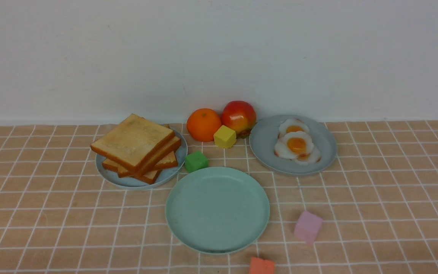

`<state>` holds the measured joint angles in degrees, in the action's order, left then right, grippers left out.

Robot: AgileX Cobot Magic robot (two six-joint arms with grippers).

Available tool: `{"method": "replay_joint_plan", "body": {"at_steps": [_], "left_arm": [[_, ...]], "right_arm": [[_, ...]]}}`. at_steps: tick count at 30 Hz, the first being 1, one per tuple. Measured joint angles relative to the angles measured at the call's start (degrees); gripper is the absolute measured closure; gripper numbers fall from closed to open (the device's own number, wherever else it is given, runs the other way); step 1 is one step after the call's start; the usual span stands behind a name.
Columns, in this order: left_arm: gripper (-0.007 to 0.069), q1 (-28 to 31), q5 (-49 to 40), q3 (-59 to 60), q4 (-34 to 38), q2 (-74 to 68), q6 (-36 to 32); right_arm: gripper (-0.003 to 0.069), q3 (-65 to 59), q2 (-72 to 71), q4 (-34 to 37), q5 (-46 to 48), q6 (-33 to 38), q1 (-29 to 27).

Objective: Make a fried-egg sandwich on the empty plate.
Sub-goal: Use the left arm to grab a slice of bread

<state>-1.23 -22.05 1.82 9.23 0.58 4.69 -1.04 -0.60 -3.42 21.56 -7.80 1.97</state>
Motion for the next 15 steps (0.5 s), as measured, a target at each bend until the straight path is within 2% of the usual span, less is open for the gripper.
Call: {"method": "replay_joint_plan", "body": {"at_steps": [9,15], "left_arm": [[0.0386,0.0,0.0,0.0,-0.1,0.0,-0.1],[0.0386,0.0,0.7,0.0,-5.2,0.0,-3.1]], "right_arm": [[0.0607,0.0,0.0,0.0,0.0,0.0,0.0],[0.0607,0.0,0.0,0.0,0.0,0.0,0.0]]}}
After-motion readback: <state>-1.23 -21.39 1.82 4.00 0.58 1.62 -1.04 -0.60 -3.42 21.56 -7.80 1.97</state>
